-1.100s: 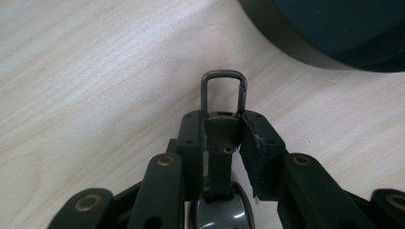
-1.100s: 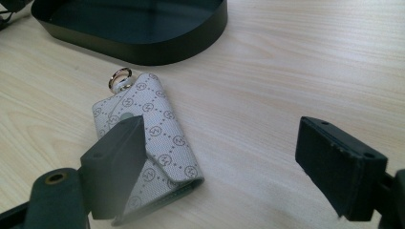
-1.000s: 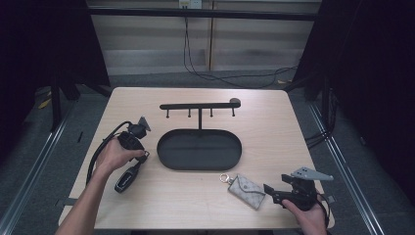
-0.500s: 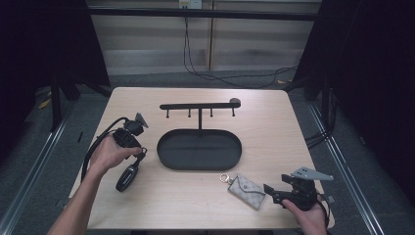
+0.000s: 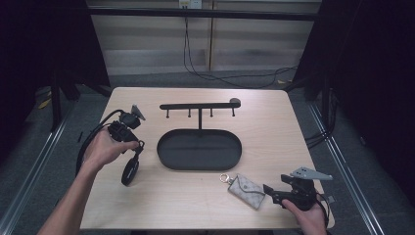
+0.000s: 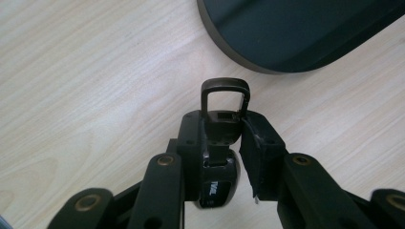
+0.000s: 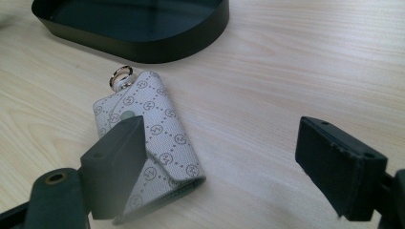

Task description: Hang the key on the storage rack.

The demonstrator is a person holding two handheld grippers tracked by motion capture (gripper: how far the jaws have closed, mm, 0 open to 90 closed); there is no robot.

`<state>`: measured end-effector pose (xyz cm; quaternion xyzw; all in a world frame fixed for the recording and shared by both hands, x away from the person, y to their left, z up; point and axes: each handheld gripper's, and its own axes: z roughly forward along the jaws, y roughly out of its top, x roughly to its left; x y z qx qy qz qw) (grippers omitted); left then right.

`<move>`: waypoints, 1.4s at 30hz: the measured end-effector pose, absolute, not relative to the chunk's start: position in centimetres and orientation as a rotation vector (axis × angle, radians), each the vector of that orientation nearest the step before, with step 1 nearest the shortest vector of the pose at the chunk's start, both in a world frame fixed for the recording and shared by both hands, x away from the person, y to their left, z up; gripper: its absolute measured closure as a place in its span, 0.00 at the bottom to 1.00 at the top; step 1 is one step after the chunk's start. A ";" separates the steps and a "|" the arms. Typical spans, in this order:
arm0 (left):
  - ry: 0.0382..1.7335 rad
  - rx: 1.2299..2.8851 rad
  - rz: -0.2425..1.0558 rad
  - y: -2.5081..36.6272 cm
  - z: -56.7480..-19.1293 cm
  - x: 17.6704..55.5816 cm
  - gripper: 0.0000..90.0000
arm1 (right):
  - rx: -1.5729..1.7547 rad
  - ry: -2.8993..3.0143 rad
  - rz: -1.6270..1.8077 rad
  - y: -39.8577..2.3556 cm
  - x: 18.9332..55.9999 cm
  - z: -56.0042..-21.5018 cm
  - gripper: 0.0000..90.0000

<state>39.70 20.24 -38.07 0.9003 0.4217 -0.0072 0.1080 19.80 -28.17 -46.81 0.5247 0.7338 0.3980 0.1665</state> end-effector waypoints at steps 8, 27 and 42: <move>1.227 2.613 -0.012 20.4 -36.7 39.1 0.79 | 1.496 2.095 1.129 -28.1 19.8 -46.8 0.20; 1.214 2.600 0.022 20.6 -34.2 38.9 0.79 | 1.498 2.091 1.134 -28.2 19.9 -46.8 0.20; 1.197 2.609 0.013 19.9 -32.4 39.0 0.79 | 1.497 2.094 1.133 -28.2 19.9 -46.9 0.20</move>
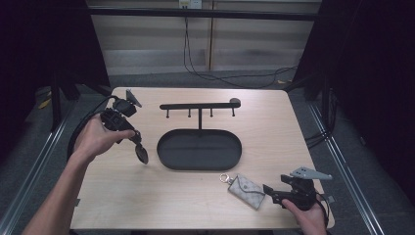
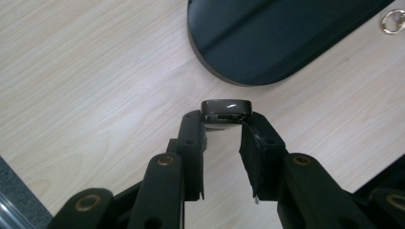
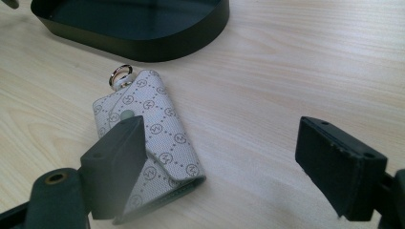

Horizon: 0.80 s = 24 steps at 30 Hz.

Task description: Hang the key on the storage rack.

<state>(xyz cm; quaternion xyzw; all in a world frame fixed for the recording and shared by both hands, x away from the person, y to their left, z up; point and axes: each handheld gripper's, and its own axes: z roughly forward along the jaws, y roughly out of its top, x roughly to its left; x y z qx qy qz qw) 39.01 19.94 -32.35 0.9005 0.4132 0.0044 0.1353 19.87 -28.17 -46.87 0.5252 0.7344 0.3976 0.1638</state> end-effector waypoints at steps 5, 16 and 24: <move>1.190 2.626 0.003 19.5 -31.8 39.1 0.79 | 1.499 2.093 1.136 -28.2 19.9 -46.9 0.20; 1.176 2.644 -0.028 18.4 -30.6 39.6 0.79 | 1.499 2.093 1.134 -28.2 19.9 -46.9 0.20; 1.167 2.639 -0.040 17.2 -30.1 40.3 0.79 | 1.501 2.097 1.130 -28.1 19.9 -46.9 0.20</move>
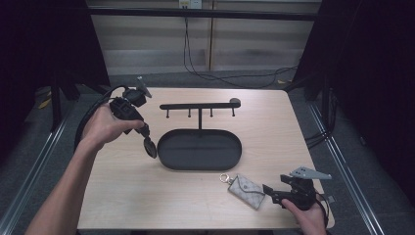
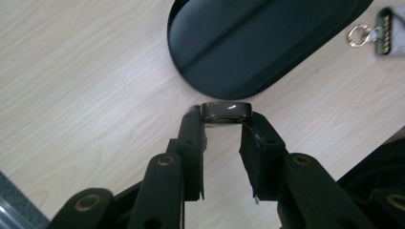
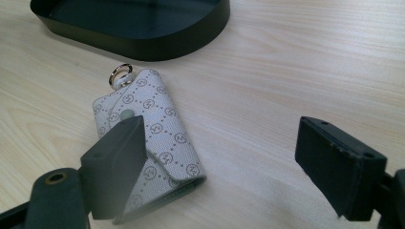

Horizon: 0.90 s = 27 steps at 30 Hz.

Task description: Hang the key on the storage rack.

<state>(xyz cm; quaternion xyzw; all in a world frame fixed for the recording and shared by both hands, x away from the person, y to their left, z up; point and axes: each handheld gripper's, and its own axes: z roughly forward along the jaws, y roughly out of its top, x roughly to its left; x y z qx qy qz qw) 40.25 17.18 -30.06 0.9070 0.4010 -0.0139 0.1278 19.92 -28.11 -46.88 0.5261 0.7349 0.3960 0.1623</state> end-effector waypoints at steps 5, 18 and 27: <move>1.172 2.650 -0.046 16.0 -29.7 40.6 0.79 | 1.501 2.099 1.130 -28.2 19.9 -46.9 0.20; 1.156 2.688 -0.062 13.3 -29.6 42.2 0.79 | 1.503 2.102 1.141 -28.1 20.0 -46.9 0.20; 1.200 2.677 -0.105 12.4 -30.0 43.7 0.79 | 1.498 2.112 1.146 -28.1 20.0 -46.9 0.20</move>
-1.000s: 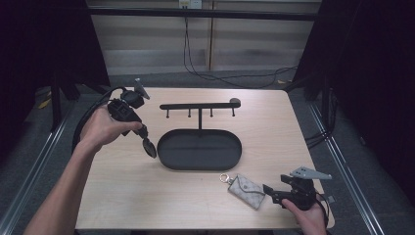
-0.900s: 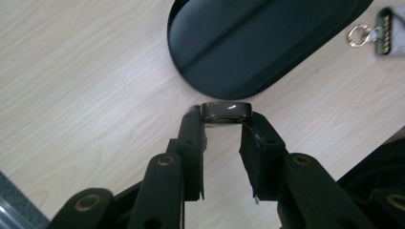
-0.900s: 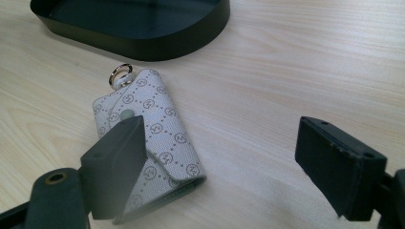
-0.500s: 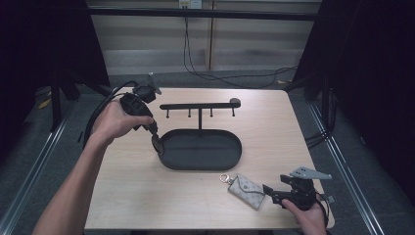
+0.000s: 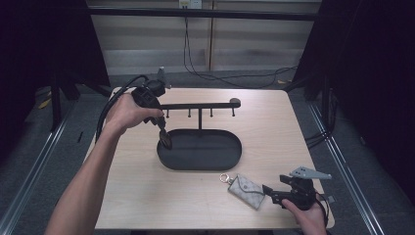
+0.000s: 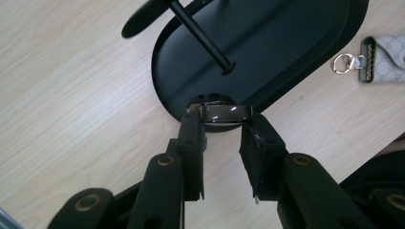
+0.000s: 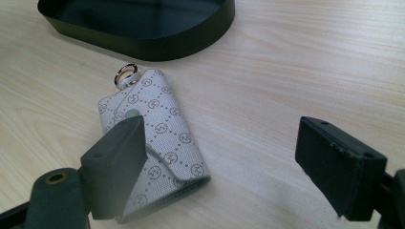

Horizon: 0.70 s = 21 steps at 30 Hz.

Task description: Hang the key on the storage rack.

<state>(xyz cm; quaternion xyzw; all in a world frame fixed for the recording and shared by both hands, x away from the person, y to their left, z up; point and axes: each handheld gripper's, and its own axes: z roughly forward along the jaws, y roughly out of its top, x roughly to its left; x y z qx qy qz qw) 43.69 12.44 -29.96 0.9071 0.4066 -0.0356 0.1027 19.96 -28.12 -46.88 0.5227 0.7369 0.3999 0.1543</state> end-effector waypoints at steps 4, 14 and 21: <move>1.205 2.675 -0.114 11.9 -30.4 44.5 0.79 | 1.500 2.117 1.148 -28.1 20.0 -46.9 0.20; 1.231 2.666 -0.100 11.0 -31.0 45.3 0.79 | 1.486 2.129 1.156 -28.0 20.0 -46.9 0.20; 1.292 2.653 -0.076 10.5 -31.1 45.7 0.78 | 1.485 2.135 1.152 -28.0 20.0 -46.9 0.20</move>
